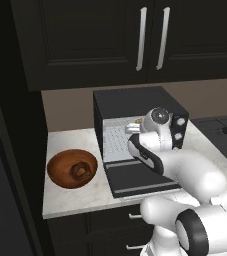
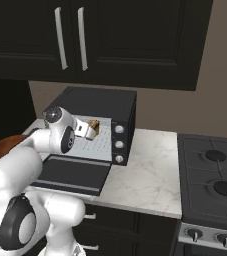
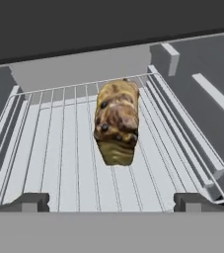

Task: Pick up the heated bread from the toaster oven and place it in the bowl. Then move the bread bowl to the dining counter.

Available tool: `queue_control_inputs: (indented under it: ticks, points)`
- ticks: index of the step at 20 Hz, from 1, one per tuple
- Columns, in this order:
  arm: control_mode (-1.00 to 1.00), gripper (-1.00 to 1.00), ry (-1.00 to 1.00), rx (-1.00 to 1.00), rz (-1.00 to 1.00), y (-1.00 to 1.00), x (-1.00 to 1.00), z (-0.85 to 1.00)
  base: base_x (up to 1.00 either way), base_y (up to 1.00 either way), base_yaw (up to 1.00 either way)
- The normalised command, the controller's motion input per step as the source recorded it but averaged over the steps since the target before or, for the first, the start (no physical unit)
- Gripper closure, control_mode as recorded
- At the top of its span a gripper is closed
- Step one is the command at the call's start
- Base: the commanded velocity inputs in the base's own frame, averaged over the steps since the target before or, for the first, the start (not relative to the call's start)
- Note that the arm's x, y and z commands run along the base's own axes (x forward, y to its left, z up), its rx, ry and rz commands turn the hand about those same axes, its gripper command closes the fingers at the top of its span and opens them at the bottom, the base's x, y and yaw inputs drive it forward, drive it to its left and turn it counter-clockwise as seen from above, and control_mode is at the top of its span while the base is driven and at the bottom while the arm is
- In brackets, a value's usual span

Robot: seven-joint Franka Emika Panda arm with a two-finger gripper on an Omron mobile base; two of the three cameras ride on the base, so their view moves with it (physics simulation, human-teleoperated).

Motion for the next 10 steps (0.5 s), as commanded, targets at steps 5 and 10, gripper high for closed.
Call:
queue_control_inputs:
  ticks: [5, 10]
  points:
    - [-1.0, -1.0, 0.0, 0.0, 0.0, -0.15, 0.24, -0.07, 0.0, 0.0, 0.0]
    - [-1.0, -1.0, 0.0, 0.0, 0.0, -0.05, 0.26, -0.01, 0.0, 0.0, 0.0]
